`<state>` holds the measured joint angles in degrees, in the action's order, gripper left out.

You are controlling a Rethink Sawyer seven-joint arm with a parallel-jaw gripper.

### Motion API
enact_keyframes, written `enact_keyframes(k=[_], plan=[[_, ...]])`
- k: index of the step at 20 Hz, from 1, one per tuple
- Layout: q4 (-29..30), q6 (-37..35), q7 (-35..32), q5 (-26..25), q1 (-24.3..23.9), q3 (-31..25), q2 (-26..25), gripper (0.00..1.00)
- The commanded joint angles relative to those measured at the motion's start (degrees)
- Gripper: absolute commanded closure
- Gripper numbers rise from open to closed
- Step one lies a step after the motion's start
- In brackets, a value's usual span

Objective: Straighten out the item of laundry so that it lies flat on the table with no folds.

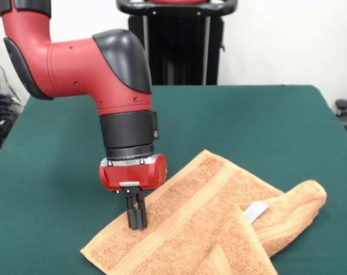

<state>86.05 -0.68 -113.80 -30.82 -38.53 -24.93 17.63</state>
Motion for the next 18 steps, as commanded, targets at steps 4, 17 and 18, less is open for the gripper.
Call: enact_keyframes(k=[4, 17, 18], plan=[[9.8, -16.8, 7.8, -4.8, -2.7, 3.0, -2.9, 1.0], [19.0, -20.7, 5.8, -3.6, -5.8, 2.3, 7.5, 1.0], [20.3, -20.5, 4.9, -3.5, -5.6, 2.5, 8.5, 1.0]])
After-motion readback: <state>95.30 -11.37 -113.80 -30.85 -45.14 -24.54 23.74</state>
